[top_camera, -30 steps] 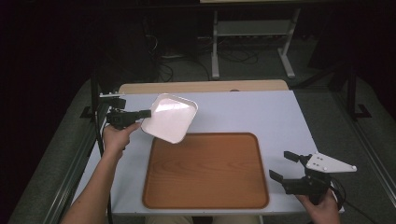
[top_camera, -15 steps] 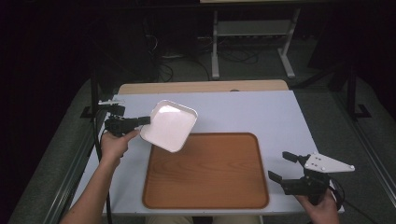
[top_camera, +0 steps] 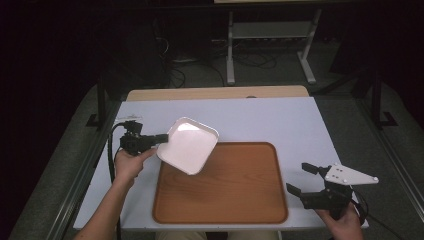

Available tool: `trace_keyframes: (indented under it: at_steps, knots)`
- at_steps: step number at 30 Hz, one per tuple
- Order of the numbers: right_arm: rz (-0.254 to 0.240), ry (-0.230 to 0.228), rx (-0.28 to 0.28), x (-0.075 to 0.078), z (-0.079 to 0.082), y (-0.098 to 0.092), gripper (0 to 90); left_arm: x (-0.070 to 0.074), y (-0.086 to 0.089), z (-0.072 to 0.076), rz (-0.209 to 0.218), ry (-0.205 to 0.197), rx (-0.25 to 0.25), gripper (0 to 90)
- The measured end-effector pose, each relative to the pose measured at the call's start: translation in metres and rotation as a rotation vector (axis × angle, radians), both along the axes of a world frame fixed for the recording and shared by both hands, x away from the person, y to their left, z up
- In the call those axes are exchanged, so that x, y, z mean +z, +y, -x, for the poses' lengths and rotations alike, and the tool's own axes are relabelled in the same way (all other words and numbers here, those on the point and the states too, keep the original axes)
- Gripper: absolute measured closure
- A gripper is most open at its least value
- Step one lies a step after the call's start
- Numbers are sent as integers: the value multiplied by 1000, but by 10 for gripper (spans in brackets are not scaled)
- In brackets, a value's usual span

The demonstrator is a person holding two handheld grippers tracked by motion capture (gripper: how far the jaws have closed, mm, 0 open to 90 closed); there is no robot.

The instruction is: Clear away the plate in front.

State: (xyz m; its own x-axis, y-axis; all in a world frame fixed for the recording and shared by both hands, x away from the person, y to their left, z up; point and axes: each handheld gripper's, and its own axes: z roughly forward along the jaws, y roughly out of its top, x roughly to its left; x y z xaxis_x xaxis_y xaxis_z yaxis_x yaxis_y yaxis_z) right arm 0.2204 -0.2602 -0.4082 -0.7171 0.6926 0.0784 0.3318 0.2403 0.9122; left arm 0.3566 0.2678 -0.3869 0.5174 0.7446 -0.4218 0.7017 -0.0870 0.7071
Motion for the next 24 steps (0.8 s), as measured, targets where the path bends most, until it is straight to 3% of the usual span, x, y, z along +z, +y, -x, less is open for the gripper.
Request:
trace_keyframes:
  at_steps: [11, 14, 24]
  knots:
    - [6, -1, 5, 0, 0, 0, 131, -18, -31, 2, -14, 29, -52, 893]
    - [8, -1, 7, 0, 0, 0, 131, -22, -40, 4, -36, 21, -50, 893]
    - [13, -1, 10, 0, 1, 0, 131, -34, -59, 7, -40, 51, -57, 893]
